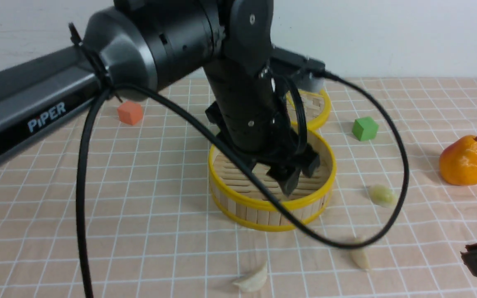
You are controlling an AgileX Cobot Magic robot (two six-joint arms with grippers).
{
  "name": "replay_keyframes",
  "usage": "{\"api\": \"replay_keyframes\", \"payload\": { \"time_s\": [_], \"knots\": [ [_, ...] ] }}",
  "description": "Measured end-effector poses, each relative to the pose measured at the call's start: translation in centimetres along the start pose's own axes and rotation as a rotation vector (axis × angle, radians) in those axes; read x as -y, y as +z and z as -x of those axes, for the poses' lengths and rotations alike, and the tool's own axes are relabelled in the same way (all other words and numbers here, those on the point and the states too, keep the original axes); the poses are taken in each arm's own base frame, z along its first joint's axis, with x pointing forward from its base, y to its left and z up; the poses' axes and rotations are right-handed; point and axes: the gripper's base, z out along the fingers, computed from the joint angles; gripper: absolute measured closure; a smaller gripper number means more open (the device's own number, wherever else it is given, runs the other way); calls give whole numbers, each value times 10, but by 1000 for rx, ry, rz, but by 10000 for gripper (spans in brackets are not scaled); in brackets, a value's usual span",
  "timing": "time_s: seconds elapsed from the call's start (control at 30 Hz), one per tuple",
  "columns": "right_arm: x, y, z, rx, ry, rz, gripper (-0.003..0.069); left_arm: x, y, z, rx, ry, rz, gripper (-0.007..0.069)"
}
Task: Put the dumplings into the steamer on the table with the brown tablecloth.
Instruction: 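Reach for and grasp a dumpling on the table with the left gripper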
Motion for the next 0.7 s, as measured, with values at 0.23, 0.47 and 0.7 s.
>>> {"api": "replay_keyframes", "payload": {
  "time_s": [0.23, 0.47, 0.7],
  "knots": [
    [1, 0, 0, -1, -3, -6, 596, 6, 61, -38, -168, 32, 0, 85],
    [1, 0, 0, -2, -3, -6, 588, 2, 119, -48, -252, 30, 6, 85],
    [1, 0, 0, -3, -3, -7, 582, 1, 135, -49, -257, 18, 13, 164]
  ]
}}
